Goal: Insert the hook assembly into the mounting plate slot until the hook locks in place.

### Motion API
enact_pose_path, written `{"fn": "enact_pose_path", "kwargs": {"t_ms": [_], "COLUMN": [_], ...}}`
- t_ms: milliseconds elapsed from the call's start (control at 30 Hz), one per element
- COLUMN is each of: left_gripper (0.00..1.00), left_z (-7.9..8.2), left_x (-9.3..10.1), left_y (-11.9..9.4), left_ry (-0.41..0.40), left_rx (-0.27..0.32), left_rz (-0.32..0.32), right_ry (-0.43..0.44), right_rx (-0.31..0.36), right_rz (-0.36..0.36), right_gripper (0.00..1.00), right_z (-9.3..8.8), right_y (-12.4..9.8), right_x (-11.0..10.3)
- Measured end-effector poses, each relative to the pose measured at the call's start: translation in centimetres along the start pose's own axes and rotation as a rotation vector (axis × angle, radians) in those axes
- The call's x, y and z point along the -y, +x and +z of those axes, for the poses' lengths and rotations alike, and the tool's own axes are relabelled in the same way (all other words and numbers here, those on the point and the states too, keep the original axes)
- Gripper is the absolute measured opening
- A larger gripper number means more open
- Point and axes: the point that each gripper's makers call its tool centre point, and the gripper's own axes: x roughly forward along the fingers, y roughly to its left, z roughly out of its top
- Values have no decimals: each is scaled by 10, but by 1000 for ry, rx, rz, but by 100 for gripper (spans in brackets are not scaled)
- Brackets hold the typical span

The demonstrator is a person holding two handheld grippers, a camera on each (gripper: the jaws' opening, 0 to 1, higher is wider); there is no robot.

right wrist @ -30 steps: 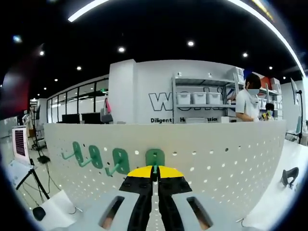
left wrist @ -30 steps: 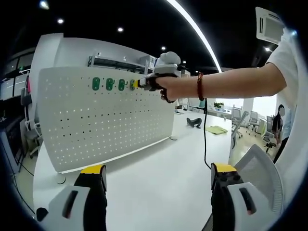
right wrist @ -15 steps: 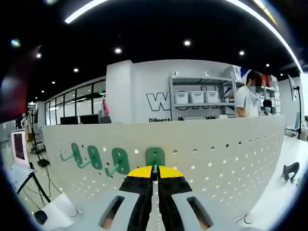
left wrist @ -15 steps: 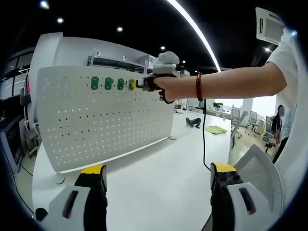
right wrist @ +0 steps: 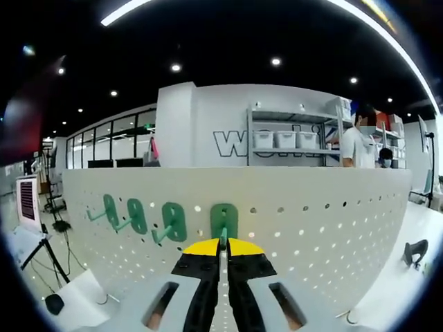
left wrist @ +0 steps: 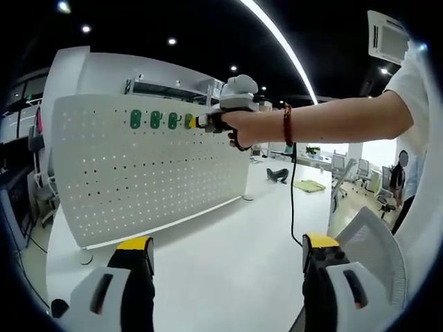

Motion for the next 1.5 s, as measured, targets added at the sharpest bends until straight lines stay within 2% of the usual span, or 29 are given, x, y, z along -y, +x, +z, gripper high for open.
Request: {"fn": "enact_pose_path", "kwargs": {"t_ms": [333,400,467,600,667,767,1033,1300,1500], "left_gripper": [90,90,90,89,89,89,89,90,90], "left_z": [-1,-1,-1,-1,-2,-3,1,5,7], "left_x": [-2,-2,-2,-2,-2,-2,-1,2,6], "left_y": [-2,-1,-1,-1,-2,-1,-1,0,-3], "left_ry": [0,-3,-4,-4,-5,-9,-6,6,18], "left_rx": [-6,-4,-2,-2,-5,-7,3,6,3], "left_rz": [5,5,4,5,6,4,3,-2,-5], "right_ry": [-5,-40,-116,-94,-133,-80,-53,-68,-72], "right_rx": [-9,-18,-36,-23,-22,-26,-28,-30,-47], "right_rz": [8,9,-10,-4,-3,4,31,71,103], "right_gripper": [0,0,0,0,0,1,4,9,19], "right_z": [0,-1,-3,-3,-3,-4,-5,-11,-21], "right_y": [4,4,4,2,1,1,3,-3,-13], "right_x": [-1,-4,-2,-3,-3,-3,-4,-12,-15]}}
